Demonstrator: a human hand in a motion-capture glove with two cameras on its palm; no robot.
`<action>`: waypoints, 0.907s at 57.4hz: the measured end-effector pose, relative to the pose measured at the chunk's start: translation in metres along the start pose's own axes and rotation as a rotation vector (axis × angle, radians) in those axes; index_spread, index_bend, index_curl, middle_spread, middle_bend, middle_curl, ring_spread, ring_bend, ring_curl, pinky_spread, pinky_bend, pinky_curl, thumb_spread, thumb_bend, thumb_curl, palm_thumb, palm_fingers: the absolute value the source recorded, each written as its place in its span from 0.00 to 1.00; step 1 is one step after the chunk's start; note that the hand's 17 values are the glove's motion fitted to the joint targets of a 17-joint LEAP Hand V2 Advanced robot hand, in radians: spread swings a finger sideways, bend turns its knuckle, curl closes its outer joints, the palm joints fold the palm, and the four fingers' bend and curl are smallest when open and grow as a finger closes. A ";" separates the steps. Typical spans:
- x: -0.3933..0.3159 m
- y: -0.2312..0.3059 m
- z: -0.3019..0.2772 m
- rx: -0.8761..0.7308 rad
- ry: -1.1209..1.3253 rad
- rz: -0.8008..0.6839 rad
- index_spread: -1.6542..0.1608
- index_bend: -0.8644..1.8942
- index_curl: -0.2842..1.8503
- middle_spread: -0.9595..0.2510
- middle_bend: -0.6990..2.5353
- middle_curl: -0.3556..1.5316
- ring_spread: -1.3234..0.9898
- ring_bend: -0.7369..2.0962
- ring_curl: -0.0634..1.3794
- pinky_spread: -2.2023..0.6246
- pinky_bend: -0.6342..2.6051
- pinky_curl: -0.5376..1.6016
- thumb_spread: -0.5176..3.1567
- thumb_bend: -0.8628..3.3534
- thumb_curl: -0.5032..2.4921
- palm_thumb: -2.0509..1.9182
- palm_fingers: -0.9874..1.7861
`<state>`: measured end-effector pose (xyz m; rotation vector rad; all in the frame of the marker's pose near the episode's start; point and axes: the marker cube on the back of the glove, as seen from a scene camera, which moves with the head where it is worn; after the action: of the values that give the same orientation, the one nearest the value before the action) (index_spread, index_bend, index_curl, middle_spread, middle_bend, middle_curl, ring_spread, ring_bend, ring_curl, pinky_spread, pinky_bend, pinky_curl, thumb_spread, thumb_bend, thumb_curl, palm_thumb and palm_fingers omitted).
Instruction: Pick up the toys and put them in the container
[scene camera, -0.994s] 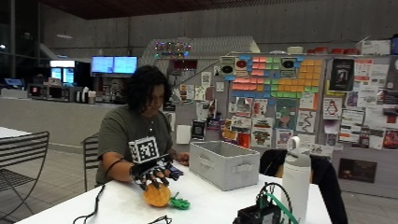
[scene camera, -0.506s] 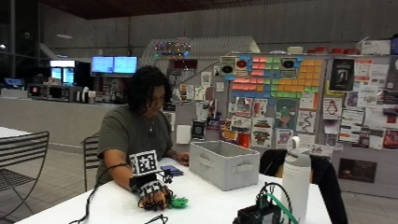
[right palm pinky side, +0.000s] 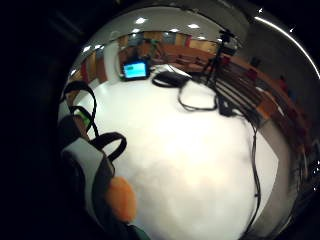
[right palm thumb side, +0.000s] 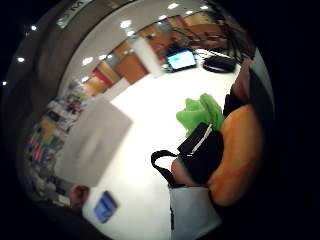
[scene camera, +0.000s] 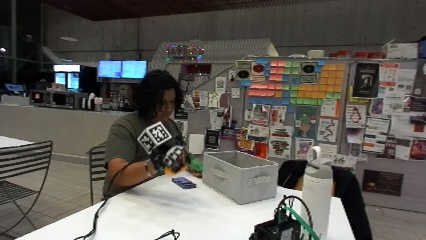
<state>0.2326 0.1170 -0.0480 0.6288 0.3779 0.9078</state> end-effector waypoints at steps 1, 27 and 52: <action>-0.013 -0.005 -0.011 0.022 -0.047 -0.021 0.69 0.47 0.42 0.45 0.52 0.57 0.40 0.74 0.43 0.63 0.55 0.51 0.43 0.23 0.38 0.64 0.78; -0.286 -0.104 -0.127 -0.011 -0.415 -0.471 0.70 0.51 0.54 0.45 0.55 0.65 0.42 0.77 0.47 0.63 0.57 0.53 0.40 0.22 0.44 0.65 0.75; -0.357 -0.149 -0.025 -0.242 -0.299 -0.435 0.69 0.49 0.61 0.46 0.54 0.69 0.42 0.77 0.47 0.63 0.57 0.52 0.39 0.21 0.48 0.64 0.75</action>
<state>0.1070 -0.2355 -0.1482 0.4266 0.1231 0.4254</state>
